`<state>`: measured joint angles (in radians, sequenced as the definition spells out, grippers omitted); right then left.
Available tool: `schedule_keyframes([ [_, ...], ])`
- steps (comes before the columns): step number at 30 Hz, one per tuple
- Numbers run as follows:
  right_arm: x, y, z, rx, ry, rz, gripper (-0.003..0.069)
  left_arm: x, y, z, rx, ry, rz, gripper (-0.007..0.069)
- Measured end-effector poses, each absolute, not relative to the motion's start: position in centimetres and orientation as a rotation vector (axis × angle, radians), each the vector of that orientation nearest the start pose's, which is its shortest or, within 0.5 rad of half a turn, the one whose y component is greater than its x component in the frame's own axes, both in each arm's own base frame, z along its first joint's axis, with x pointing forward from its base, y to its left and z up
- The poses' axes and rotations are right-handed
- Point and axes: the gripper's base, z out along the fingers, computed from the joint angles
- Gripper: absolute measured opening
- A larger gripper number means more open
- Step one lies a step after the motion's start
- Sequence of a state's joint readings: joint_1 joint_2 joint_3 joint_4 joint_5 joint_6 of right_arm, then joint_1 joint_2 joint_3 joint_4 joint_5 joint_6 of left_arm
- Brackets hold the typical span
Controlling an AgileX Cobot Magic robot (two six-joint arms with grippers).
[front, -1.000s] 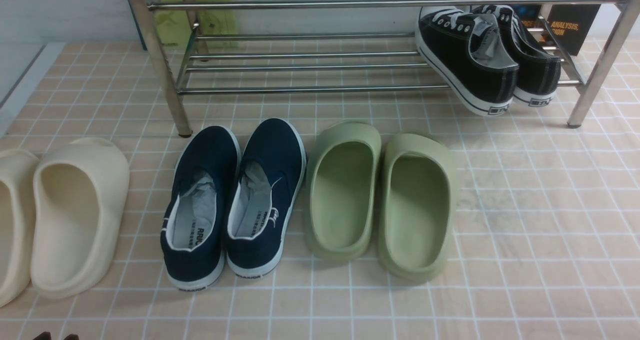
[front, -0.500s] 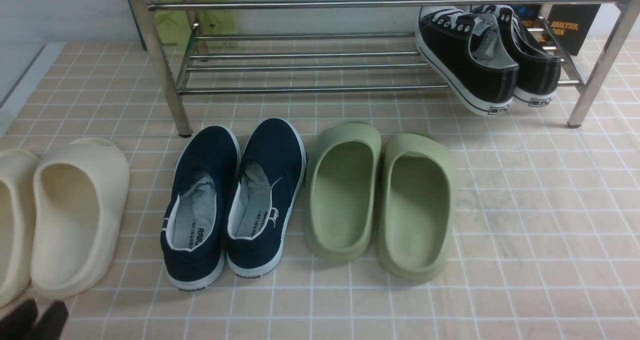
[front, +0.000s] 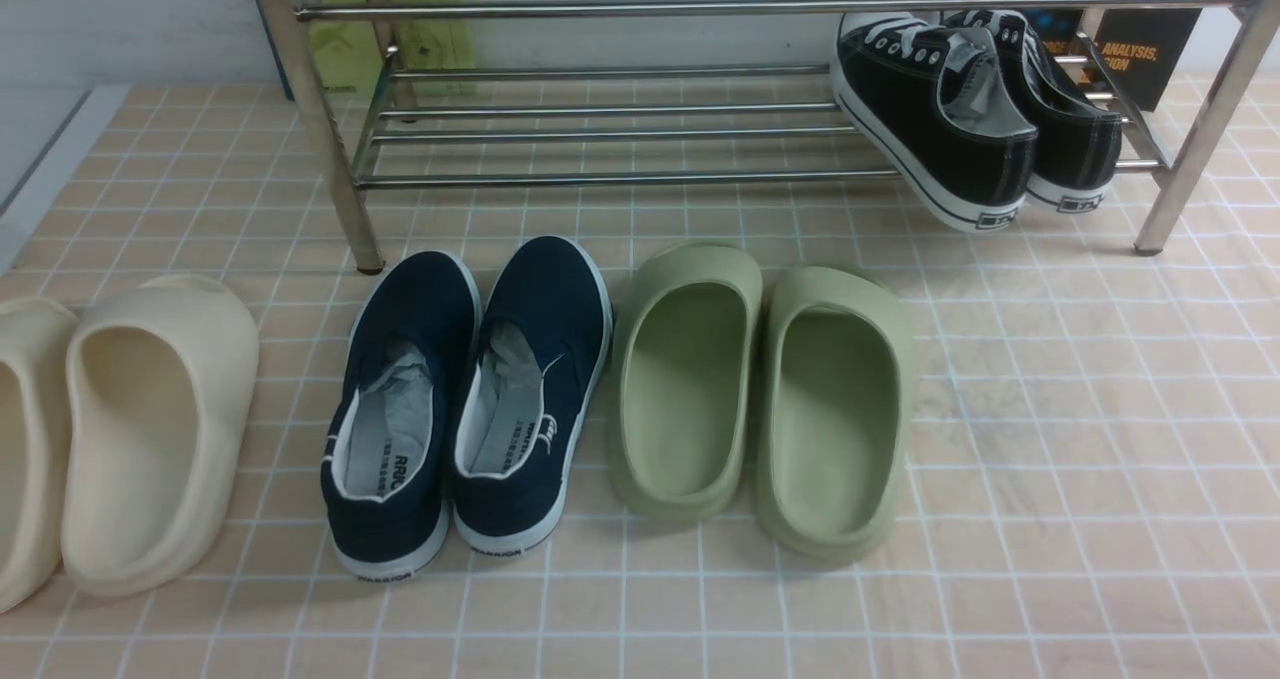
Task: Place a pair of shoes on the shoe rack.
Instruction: Use the left arm to grab the shoe closest to it
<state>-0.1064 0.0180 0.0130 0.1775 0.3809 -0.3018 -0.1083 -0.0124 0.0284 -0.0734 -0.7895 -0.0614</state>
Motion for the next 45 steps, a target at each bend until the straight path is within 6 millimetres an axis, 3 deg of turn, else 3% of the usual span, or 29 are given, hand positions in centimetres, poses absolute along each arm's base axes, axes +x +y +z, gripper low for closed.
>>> schedule_keyframes([
  [4,5.4,0.0,17.4,-0.074,1.889,-0.104,0.0237,1.7,0.4,29.2,-0.115,0.643,-0.344,0.023],
  [5,5.4,0.0,17.4,-0.074,1.889,-0.104,0.0238,1.0,0.4,31.6,-0.117,0.661,-0.372,0.0209],
  [6,5.4,0.0,17.4,-0.074,1.889,-0.104,0.0238,0.9,0.4,31.9,-0.117,0.666,-0.373,0.0205],
  [7,5.4,0.0,17.4,-0.074,1.889,-0.104,0.0239,0.2,0.4,34.1,-0.101,0.724,-0.354,0.0174],
  [9,5.4,0.0,17.4,-0.074,1.889,-0.104,0.0239,-0.2,0.2,36.3,-0.056,0.838,-0.272,0.0124],
  [11,5.4,0.0,17.4,-0.074,1.889,-0.104,0.0239,0.8,0.0,37.6,0.014,0.997,-0.16,0.0072],
  [14,5.4,0.0,17.4,-0.074,1.889,-0.104,0.0239,3.0,-0.4,37.6,0.091,1.194,-0.069,0.0027],
  [15,5.4,0.0,17.4,-0.074,1.889,-0.104,0.0239,5.6,-0.8,36.3,0.15,1.398,-0.03,0.0008],
  [19,5.4,0.0,17.4,-0.074,1.889,-0.104,0.0239,10.6,-1.4,33.0,0.205,1.778,-0.033,0.0002],
  [24,5.4,0.0,17.4,-0.074,1.889,-0.104,0.0239,14.5,-1.9,30.3,0.126,2.016,-0.11,0.0002],
  [29,5.4,0.0,17.4,-0.074,1.889,-0.104,0.0239,19.8,-2.8,27.3,-0.007,2.432,-0.193,0.0023],
  [32,5.4,0.0,17.4,-0.074,1.889,-0.104,0.0239,22.0,-3.1,26.6,-0.009,2.554,-0.191,0.009],
  [40,5.4,0.0,17.4,-0.074,1.889,-0.104,0.0239,27.5,-4.3,23.6,-0.004,2.733,-0.264,0.0387],
  [43,5.4,0.0,17.4,-0.074,1.889,-0.104,0.0239,28.8,-4.5,21.7,-0.001,2.772,-0.267,0.0408],
  [45,5.4,0.0,17.4,-0.074,1.889,-0.104,0.0239,29.6,-4.5,20.3,0.0,2.778,-0.256,0.0372],
])
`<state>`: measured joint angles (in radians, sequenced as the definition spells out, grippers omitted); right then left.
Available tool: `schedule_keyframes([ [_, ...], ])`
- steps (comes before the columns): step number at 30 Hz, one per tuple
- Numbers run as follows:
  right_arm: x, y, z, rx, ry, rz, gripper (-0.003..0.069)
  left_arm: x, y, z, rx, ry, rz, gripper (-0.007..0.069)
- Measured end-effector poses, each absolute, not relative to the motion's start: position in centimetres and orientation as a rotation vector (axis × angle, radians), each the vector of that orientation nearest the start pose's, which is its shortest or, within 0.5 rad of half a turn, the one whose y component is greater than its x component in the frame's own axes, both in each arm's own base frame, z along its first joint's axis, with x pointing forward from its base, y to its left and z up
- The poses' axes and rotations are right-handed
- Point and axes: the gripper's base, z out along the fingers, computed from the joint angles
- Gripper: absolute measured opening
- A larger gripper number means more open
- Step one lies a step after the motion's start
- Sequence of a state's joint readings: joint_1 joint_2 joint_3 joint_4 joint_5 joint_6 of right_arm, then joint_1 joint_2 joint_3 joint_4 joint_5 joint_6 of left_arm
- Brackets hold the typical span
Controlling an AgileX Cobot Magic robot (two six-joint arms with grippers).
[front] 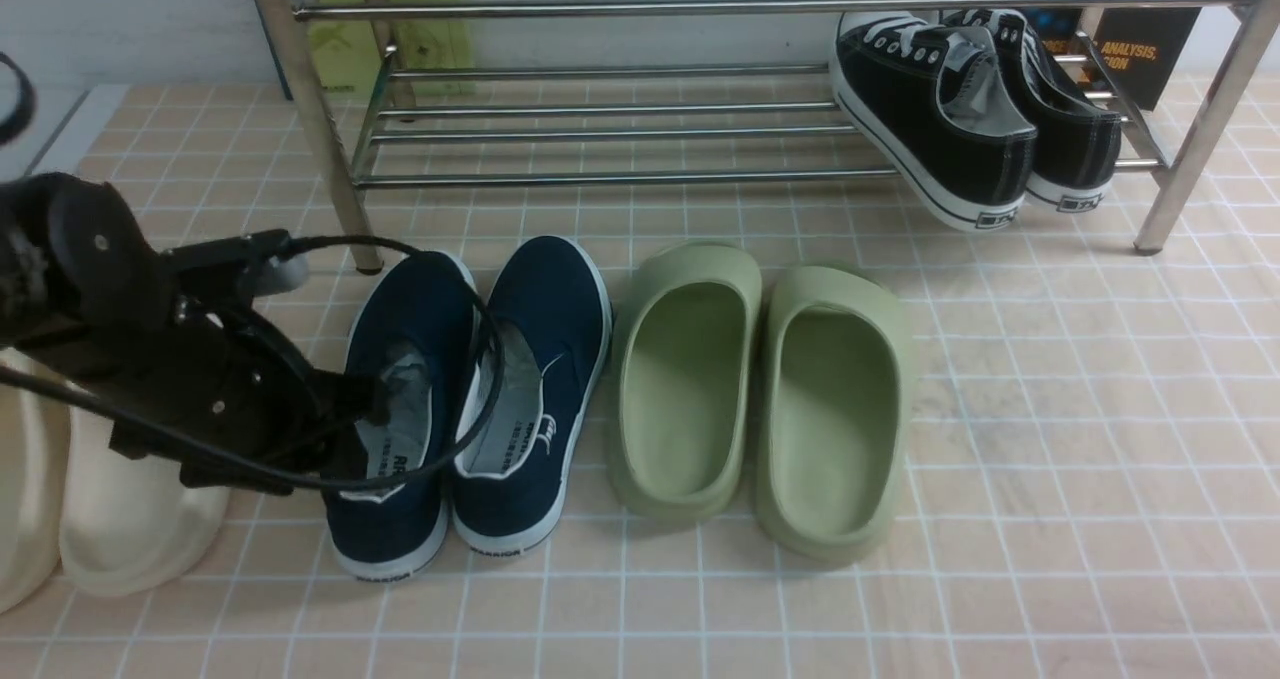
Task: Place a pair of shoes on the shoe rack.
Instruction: Use the left arm to grab the shoe closest to it, then use the left arm to put a shoe into the shoe rack
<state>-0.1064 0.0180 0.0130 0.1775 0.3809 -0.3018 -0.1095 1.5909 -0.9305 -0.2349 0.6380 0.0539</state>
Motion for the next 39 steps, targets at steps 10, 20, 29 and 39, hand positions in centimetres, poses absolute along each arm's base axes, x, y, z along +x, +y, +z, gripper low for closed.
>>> schedule_keyframes([
  [10,5.4,0.0,17.4,-0.074,1.889,-0.104,0.0239,30.0,-4.6,21.5,0.023,2.727,-0.249,0.0048],
  [20,5.4,0.0,17.4,-0.074,1.889,-0.104,0.0239,30.8,-5.1,29.2,0.06,2.579,-0.308,0.0048],
  [29,5.4,0.0,17.4,-0.074,1.889,-0.104,0.0239,38.8,-6.2,28.5,0.032,2.546,-0.342,0.0048],
  [39,5.4,0.0,17.4,-0.074,1.889,-0.104,0.0239,47.6,-7.3,26.5,-0.11,2.467,-0.406,0.0048],
])
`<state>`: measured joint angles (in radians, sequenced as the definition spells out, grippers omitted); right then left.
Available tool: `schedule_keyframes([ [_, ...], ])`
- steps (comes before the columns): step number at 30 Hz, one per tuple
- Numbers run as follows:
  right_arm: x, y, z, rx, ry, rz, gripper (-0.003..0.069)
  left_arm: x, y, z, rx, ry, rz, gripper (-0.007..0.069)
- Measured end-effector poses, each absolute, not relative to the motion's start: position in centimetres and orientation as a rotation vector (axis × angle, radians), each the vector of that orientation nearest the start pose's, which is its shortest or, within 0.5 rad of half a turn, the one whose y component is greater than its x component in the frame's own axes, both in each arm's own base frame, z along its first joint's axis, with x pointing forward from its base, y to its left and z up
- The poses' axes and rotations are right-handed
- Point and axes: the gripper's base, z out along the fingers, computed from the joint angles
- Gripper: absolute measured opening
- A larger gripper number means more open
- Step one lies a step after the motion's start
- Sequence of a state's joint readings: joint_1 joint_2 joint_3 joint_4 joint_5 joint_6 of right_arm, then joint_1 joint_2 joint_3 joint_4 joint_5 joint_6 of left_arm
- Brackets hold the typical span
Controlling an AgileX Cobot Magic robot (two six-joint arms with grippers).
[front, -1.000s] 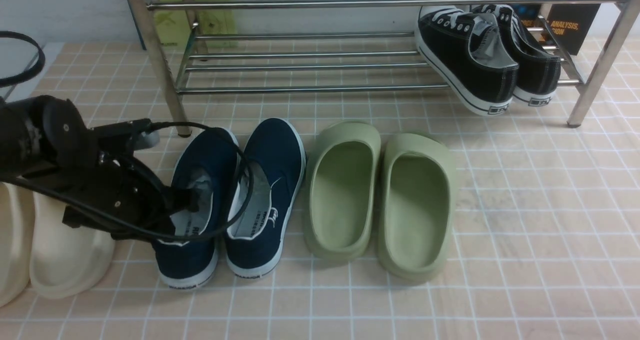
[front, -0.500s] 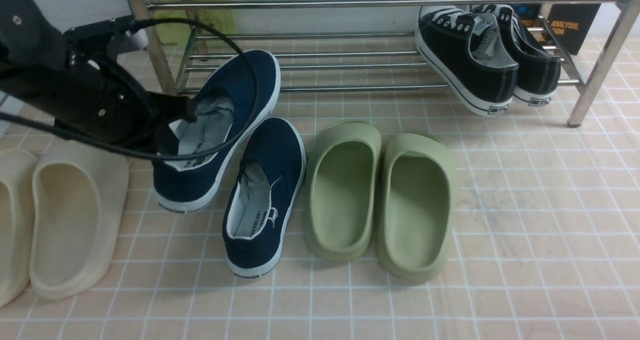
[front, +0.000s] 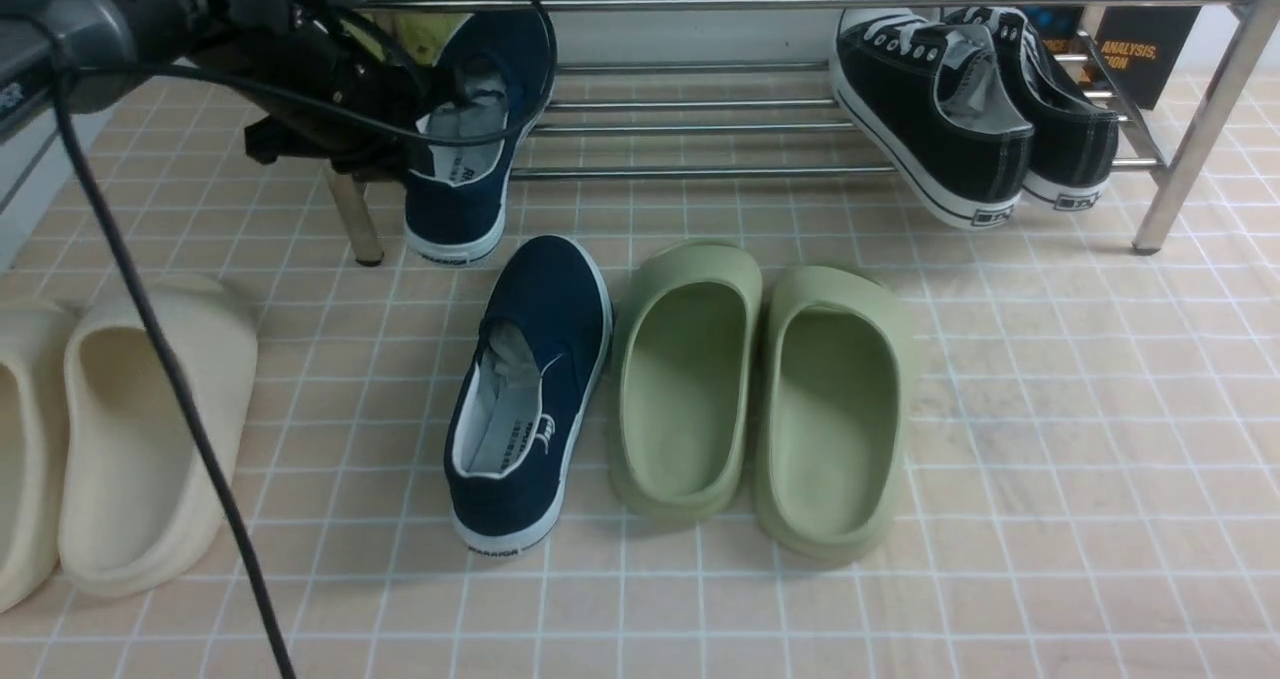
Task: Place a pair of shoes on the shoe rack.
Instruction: Use the left arm to put a shoe into the shoe rack
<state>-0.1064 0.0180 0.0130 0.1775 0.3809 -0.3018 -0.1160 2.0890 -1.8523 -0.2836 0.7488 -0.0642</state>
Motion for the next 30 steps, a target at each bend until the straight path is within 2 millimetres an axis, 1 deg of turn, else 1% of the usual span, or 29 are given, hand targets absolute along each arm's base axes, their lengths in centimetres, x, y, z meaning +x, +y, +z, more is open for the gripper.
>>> schedule_keyframes([
  [3,5.4,0.0,17.4,-0.074,1.889,-0.104,0.0239,49.0,-7.4,25.6,-0.11,2.465,-0.405,0.0048],
  [5,5.4,0.0,17.4,-0.074,1.889,-0.104,0.0239,49.4,-7.4,25.3,-0.111,2.464,-0.405,0.0048],
  [8,5.4,0.0,17.4,-0.074,1.889,-0.104,0.0239,49.4,-7.5,25.4,-0.11,2.463,-0.405,0.0062],
  [10,5.4,0.0,17.4,-0.074,1.889,-0.104,0.0239,49.4,-7.5,25.6,-0.11,2.454,-0.406,0.0122],
  [11,5.4,0.0,17.4,-0.074,1.889,-0.104,0.0239,49.4,-7.5,25.6,-0.112,2.453,-0.407,0.0129],
  [15,5.4,0.0,17.4,-0.074,1.889,-0.104,0.0239,49.5,-7.5,25.8,-0.131,2.437,-0.429,0.03],
  [18,5.4,0.0,17.4,-0.074,1.889,-0.104,0.0239,49.3,-7.6,26.2,-0.128,2.436,-0.432,0.039],
  [21,5.4,0.0,17.4,-0.074,1.889,-0.104,0.0239,48.8,-7.5,27.4,-0.101,2.43,-0.414,0.0429],
  [24,5.4,0.0,17.4,-0.074,1.889,-0.104,0.0239,47.3,-7.0,30.3,-0.043,2.437,-0.345,0.0437],
  [25,5.4,0.0,17.4,-0.074,1.889,-0.104,0.0239,47.2,-6.9,30.5,-0.039,2.437,-0.338,0.0437],
  [26,5.4,0.0,17.4,-0.074,1.889,-0.104,0.0239,46.5,-6.7,31.5,-0.02,2.447,-0.31,0.0436],
  [27,5.4,0.0,17.4,-0.074,1.889,-0.104,0.0239,45.1,-6.3,33.2,0.011,2.478,-0.261,0.0433],
  [30,5.4,0.0,17.4,-0.074,1.889,-0.104,0.0239,42.9,-5.9,34.8,0.065,2.56,-0.21,0.0431],
])
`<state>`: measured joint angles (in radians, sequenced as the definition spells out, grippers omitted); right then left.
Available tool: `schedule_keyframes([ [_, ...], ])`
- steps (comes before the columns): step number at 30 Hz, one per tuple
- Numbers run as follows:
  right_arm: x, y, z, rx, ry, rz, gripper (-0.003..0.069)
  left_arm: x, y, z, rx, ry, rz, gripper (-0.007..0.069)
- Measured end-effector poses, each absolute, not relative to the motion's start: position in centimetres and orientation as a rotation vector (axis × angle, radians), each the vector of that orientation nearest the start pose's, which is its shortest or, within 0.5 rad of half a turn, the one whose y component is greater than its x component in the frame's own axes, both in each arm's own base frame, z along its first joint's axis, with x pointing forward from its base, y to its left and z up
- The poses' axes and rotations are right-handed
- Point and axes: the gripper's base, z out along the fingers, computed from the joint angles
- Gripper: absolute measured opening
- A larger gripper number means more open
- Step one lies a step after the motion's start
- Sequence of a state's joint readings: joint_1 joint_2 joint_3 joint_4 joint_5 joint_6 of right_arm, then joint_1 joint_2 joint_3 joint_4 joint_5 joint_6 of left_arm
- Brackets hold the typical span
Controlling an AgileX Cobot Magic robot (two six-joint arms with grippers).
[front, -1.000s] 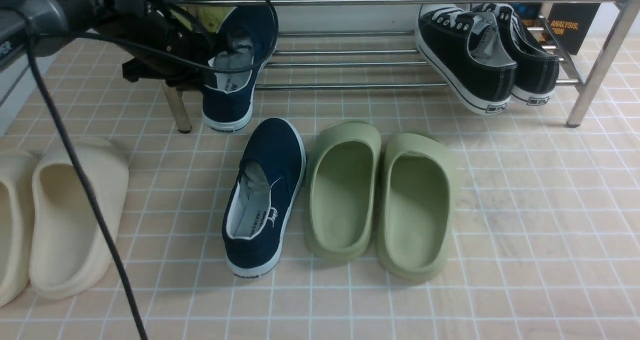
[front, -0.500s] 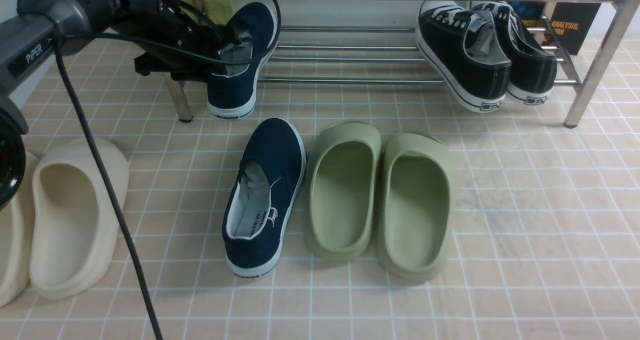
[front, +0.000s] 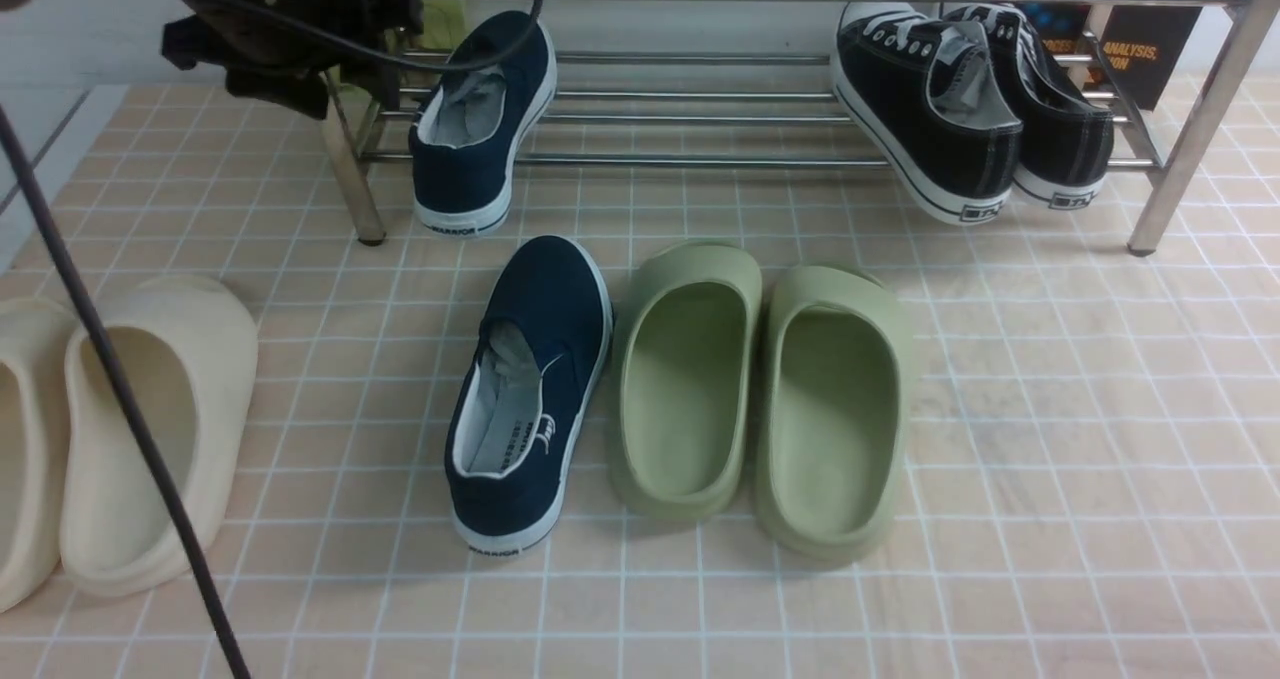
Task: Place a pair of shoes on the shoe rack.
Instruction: Use the left arm to put a shoe into the shoe rack
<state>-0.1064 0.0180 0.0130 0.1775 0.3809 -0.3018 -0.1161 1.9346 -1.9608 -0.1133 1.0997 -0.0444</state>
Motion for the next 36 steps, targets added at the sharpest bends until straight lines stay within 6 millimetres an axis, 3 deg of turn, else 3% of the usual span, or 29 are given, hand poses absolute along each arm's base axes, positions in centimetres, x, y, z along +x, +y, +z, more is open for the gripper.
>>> schedule_keyframes([
  [4,5.4,0.0,17.4,-0.074,1.889,-0.104,0.0239,41.6,-5.9,34.4,0.135,2.677,-0.211,0.0422],
  [7,5.4,0.0,17.4,-0.074,1.889,-0.104,0.0239,41.7,-6.4,32.1,0.185,2.753,-0.272,0.0371],
  [11,5.4,0.0,17.4,-0.074,1.889,-0.104,0.0239,42.7,-7.4,28.5,0.246,2.815,-0.292,0.0243],
  [12,5.4,0.0,17.4,-0.074,1.889,-0.104,0.0239,43.4,-7.8,27.4,0.275,2.799,-0.25,0.0168],
  [16,5.4,0.0,17.4,-0.074,1.889,-0.104,0.0239,44.9,-9.3,26.2,0.341,2.672,-0.126,0.0017],
  [22,5.4,0.0,17.4,-0.074,1.889,-0.104,0.0239,45.8,-10.7,26.8,0.347,2.522,-0.073,0.0002],
  [36,5.4,0.0,17.4,-0.074,1.889,-0.104,0.0239,46.5,-10.5,27.3,0.289,2.442,-0.026,0.0002],
])
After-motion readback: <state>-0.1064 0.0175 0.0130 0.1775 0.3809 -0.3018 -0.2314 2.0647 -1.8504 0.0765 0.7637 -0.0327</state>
